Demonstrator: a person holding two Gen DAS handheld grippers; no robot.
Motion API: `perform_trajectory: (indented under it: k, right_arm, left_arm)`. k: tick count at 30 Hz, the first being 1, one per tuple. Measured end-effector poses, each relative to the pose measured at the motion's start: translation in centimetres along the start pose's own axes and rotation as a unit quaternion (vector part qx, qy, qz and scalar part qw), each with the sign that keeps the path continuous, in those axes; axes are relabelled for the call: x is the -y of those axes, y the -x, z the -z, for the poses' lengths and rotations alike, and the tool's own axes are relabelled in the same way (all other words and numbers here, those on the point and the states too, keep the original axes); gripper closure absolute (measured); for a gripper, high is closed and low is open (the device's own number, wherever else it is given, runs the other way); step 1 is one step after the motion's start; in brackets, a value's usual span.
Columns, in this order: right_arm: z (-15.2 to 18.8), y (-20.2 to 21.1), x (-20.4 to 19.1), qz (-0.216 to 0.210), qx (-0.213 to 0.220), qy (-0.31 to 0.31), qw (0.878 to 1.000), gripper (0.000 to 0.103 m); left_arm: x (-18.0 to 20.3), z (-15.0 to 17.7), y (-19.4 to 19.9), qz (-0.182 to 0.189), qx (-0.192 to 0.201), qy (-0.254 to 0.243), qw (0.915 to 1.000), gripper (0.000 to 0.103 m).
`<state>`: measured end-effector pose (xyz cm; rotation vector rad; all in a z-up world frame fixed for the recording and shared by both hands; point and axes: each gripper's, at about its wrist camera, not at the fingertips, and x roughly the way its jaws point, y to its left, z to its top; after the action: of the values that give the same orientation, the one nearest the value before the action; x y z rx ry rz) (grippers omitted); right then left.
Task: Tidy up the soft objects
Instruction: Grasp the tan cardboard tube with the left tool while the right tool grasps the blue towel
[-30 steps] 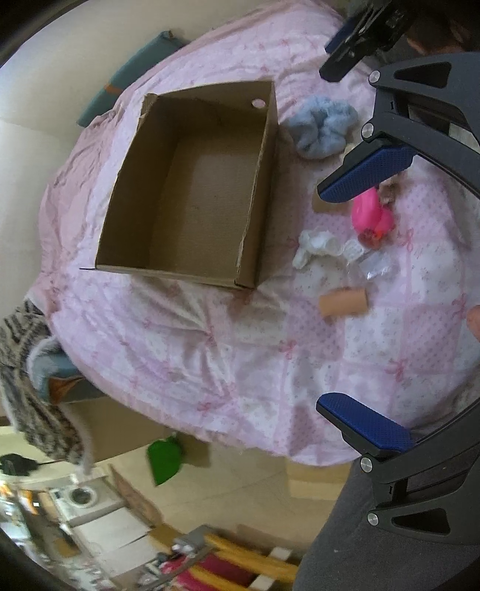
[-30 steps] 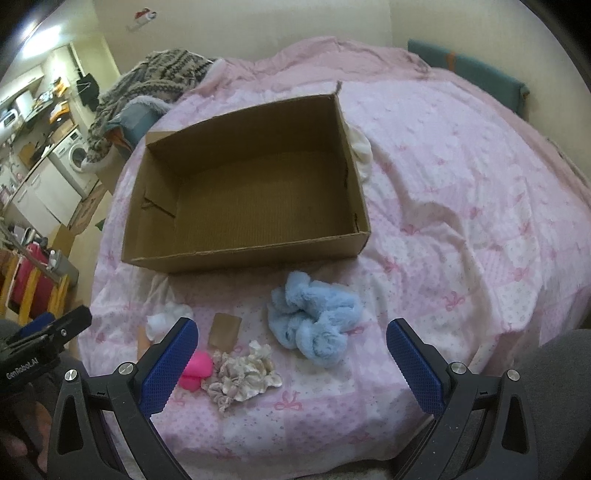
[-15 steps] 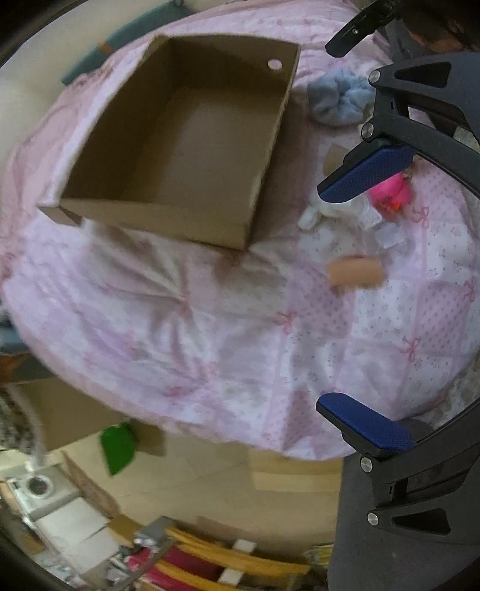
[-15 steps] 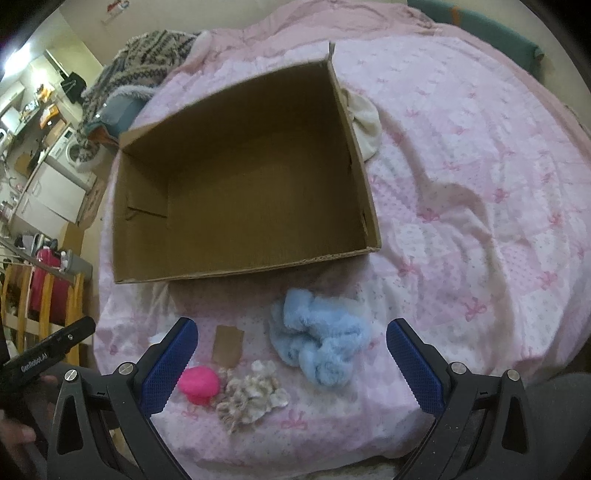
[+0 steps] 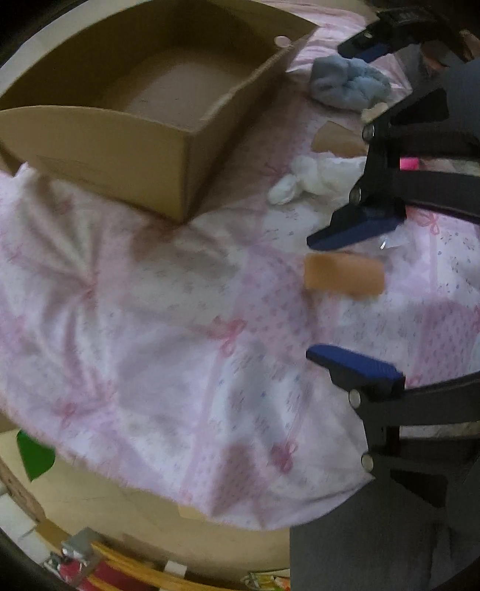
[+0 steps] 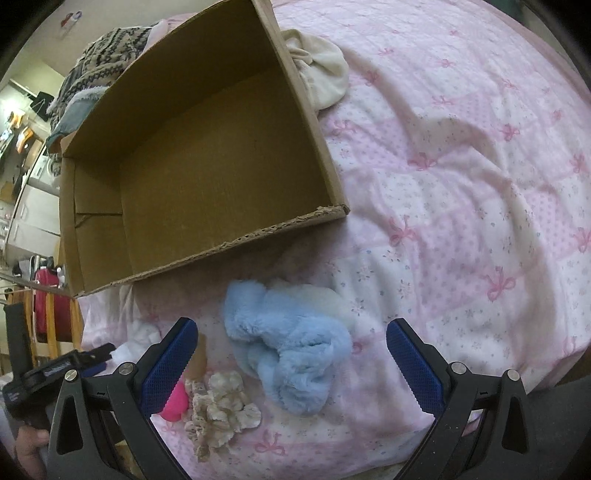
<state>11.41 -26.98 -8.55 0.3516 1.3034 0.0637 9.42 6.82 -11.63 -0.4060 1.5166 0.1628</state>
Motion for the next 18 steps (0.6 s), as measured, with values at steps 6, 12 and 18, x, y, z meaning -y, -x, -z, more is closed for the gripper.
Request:
perform_trajectory:
  k: [6,12,18]
  right_arm:
    - [-0.3,-0.7,0.2,-0.009,-0.012,-0.009,1.000,0.000]
    - [-0.3,-3.1,-0.7,-0.007,-0.053,0.007,0.999,0.000]
    - [0.3,-4.7,-2.6,0.054,-0.056,0.071,0.994,0.020]
  left_arm:
    - [1.6,0.6,-1.4,-0.005,-0.017,-0.039,0.9991,0.068]
    - [2.0,0.2,-1.7,-0.010,-0.015,-0.042,0.9990,0.092]
    - [3.2,0.0,-0.7,-0.015,-0.003,-0.062,0.9979,0.096]
